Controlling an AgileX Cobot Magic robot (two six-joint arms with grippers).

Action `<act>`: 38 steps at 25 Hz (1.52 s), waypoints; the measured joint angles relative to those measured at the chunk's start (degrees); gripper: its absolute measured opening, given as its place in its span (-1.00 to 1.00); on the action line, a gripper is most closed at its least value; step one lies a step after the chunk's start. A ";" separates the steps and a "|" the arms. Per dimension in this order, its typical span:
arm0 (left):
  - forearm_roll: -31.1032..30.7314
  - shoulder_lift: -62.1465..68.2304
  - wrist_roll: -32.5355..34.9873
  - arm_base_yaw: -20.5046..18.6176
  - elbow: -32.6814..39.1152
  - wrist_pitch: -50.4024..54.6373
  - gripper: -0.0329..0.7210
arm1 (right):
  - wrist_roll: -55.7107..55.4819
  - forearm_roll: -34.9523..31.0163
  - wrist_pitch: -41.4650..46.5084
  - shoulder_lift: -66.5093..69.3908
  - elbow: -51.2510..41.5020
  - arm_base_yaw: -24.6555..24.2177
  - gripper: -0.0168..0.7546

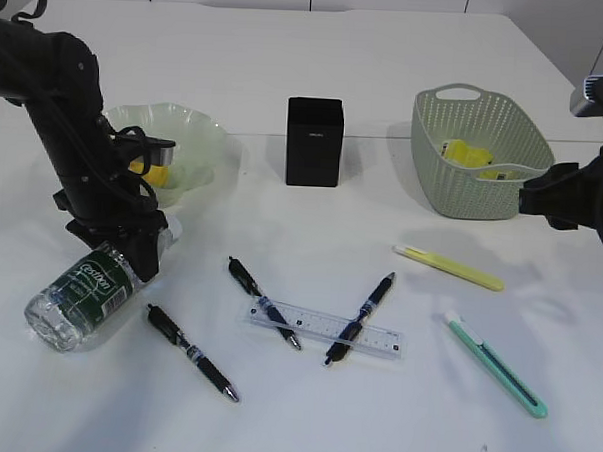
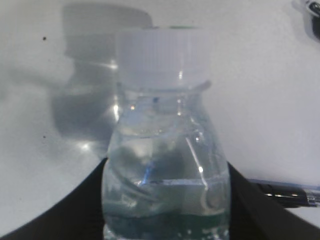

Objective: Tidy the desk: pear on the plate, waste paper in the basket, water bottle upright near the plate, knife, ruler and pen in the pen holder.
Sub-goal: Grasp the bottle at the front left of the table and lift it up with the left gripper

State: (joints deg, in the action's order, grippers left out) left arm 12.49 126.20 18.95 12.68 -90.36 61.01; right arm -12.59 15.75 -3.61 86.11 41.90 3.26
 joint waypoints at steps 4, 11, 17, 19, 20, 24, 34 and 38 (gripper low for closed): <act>-0.02 0.00 0.00 0.00 -0.03 0.00 0.12 | 0.00 0.00 0.00 0.00 0.00 0.00 -0.17; -0.12 0.00 0.00 0.00 -0.03 -0.26 0.12 | 0.00 0.00 0.00 0.00 0.00 0.00 -0.17; -0.12 0.00 0.00 0.00 -0.03 -0.37 0.12 | 0.00 0.00 0.00 0.00 0.00 0.00 -0.17; -0.23 -0.22 0.00 0.00 -0.03 -0.75 0.12 | 0.00 0.00 0.00 0.00 0.00 0.00 -0.17; -0.36 -0.36 0.04 0.00 -0.03 -1.18 0.12 | 0.00 0.00 0.00 0.00 0.00 0.00 -0.17; -0.87 -2.17 0.04 0.00 -0.03 -2.31 0.11 | 0.00 0.00 0.00 0.00 0.00 0.00 -0.17; 3.81 -7.40 0.04 0.00 -0.03 -0.76 0.11 | 0.00 0.00 0.00 0.00 0.00 0.00 -0.17; 4.31 -9.61 -0.32 0.00 -0.03 1.21 0.11 | 0.00 0.00 0.00 0.00 0.00 0.00 -0.17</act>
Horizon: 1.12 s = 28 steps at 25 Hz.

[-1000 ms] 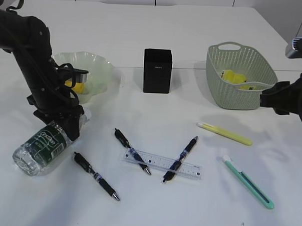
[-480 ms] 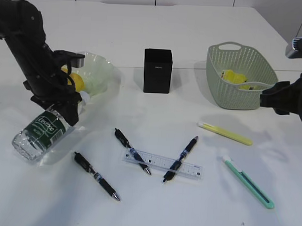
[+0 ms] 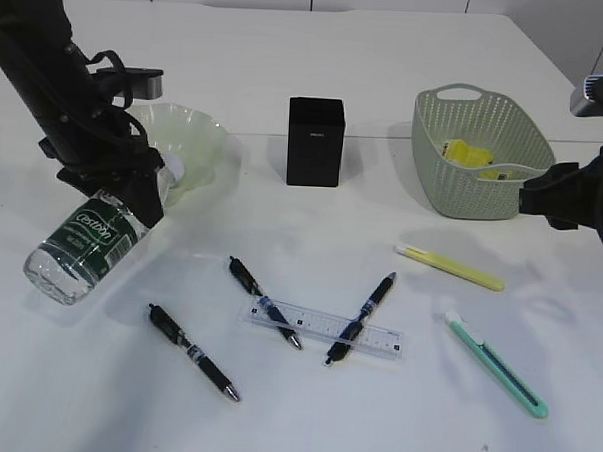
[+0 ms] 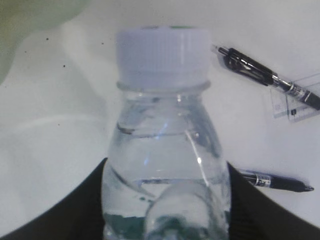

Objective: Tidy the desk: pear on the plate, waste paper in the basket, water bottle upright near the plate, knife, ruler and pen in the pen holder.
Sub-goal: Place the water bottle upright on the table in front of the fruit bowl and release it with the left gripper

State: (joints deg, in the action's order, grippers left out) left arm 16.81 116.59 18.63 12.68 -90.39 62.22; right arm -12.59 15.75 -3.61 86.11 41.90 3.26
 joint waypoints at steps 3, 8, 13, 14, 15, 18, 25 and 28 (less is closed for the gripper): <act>0.19 -0.95 -0.57 0.00 0.00 1.98 0.11 | 0.00 0.00 0.00 0.00 0.00 0.00 -0.17; 0.44 -0.95 -0.89 0.00 0.00 5.56 0.11 | 0.00 0.00 0.00 0.00 0.00 0.00 -0.17; 0.54 -1.86 -1.14 0.00 0.00 5.82 0.11 | 0.00 0.00 0.00 0.00 0.00 0.00 -0.17; 0.54 -2.29 -1.14 0.00 0.00 5.82 0.11 | 0.00 0.00 0.00 0.00 0.00 0.00 -0.17; 0.54 -2.61 -1.14 0.00 0.00 5.82 0.11 | 0.00 0.00 0.00 0.00 0.00 0.00 -0.17; 0.61 -4.27 -1.26 0.00 0.11 5.06 0.11 | 0.00 0.00 0.00 0.00 0.00 0.00 -0.17; 0.66 -10.95 -1.59 0.00 4.02 -2.07 0.11 | 0.00 0.00 0.00 0.00 0.00 0.00 -0.17; 0.02 -14.43 -1.70 0.00 7.70 -5.89 0.11 | 0.00 0.00 0.00 0.00 0.00 0.00 -0.17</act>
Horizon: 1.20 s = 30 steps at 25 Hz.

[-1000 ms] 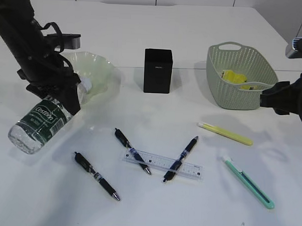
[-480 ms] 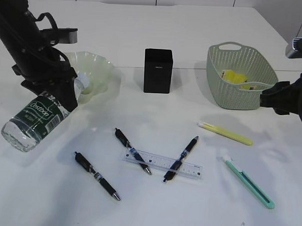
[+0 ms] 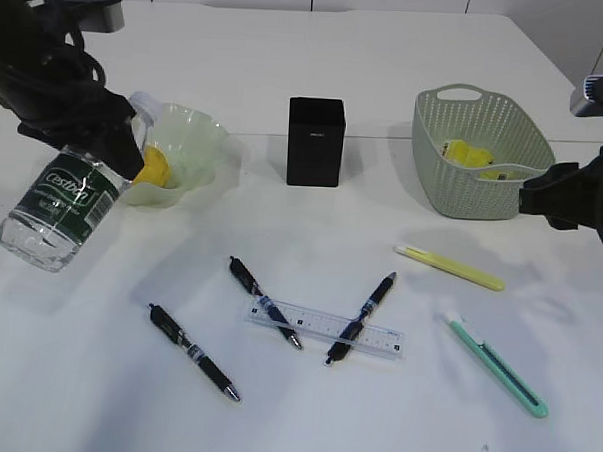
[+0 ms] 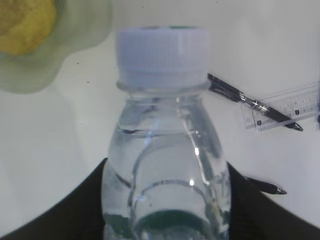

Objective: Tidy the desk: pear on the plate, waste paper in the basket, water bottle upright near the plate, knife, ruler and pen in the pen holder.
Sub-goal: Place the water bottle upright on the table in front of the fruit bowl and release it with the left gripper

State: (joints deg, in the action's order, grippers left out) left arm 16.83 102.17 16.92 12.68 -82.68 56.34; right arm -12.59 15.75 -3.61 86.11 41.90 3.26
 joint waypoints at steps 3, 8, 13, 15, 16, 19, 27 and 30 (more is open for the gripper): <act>-0.91 -3.35 0.00 0.00 4.36 -4.33 0.11 | 0.00 0.00 0.00 0.00 0.00 0.00 -0.17; -1.28 -7.59 0.00 0.00 12.54 -12.98 0.11 | 0.00 0.00 0.00 0.00 0.00 0.00 -0.17; -1.57 -9.96 0.00 0.00 20.10 -23.02 0.11 | 0.00 0.00 0.00 0.00 0.00 0.00 -0.17; -1.89 -10.68 0.00 0.00 22.54 -27.65 0.11 | 0.00 0.00 0.00 0.00 0.00 0.00 -0.17; -2.01 -10.91 0.00 0.00 23.81 -29.62 0.11 | 0.00 0.00 0.00 0.00 0.00 0.00 -0.17; -2.13 -11.56 0.00 0.00 27.85 -36.99 0.11 | 0.00 0.00 0.00 0.00 0.00 0.00 -0.17; -2.02 -12.04 0.00 0.00 39.34 -62.37 0.11 | 0.00 0.00 0.00 0.00 0.00 0.00 -0.17; -1.84 -12.17 -0.47 0.00 42.94 -71.02 0.11 | 0.00 0.00 0.00 0.00 0.00 0.00 -0.17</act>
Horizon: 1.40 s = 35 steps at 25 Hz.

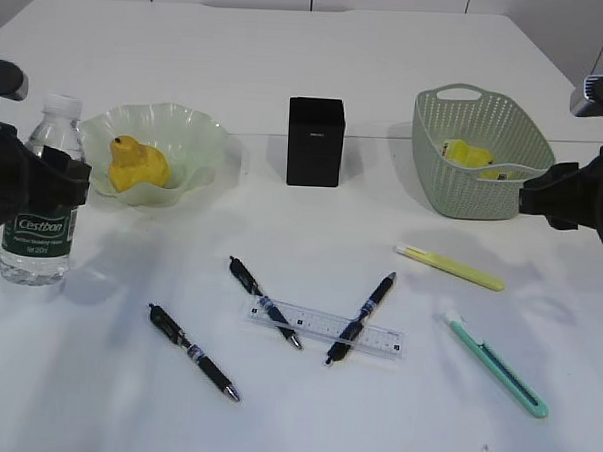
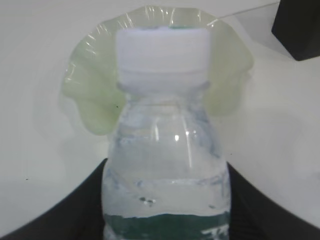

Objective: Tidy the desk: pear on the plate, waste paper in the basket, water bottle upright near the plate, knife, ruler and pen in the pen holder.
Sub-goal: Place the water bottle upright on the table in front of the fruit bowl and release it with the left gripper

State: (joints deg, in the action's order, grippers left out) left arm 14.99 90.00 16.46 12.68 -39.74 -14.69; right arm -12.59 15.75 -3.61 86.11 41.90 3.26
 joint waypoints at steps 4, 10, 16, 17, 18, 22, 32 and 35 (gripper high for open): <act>0.05 -0.10 -0.35 0.84 3.70 -9.59 0.11 | 0.00 0.00 0.00 0.00 0.00 0.00 -0.17; 0.05 -0.10 -0.45 2.83 4.70 -17.37 0.11 | 0.00 0.00 0.00 0.00 0.00 0.00 -0.17; 0.39 -0.13 -0.57 2.93 4.70 -17.62 0.11 | 0.00 0.00 -0.10 0.00 0.00 0.00 -0.17; 0.39 -0.22 -0.57 2.93 4.70 -17.62 0.11 | 0.00 0.00 -0.10 0.00 0.00 0.00 -0.17; 0.43 -0.22 -0.57 2.93 4.70 -17.75 0.11 | 0.00 0.00 -0.10 0.00 0.00 0.00 -0.17; 0.89 -0.22 -0.67 2.93 4.96 -20.06 0.11 | 0.00 0.00 -0.10 0.00 0.00 0.00 -0.17; 0.03 5.80 -6.77 2.93 8.16 -41.64 0.11 | 0.00 0.00 -0.10 0.00 0.00 0.00 -0.17; -1.64 9.13 -9.53 2.93 10.02 -46.75 0.11 | 0.00 0.00 -0.10 0.00 0.00 0.00 -0.17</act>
State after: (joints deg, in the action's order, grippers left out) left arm 13.35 99.13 6.93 15.60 -29.72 -61.44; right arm -12.59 15.75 -3.71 86.11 41.90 3.26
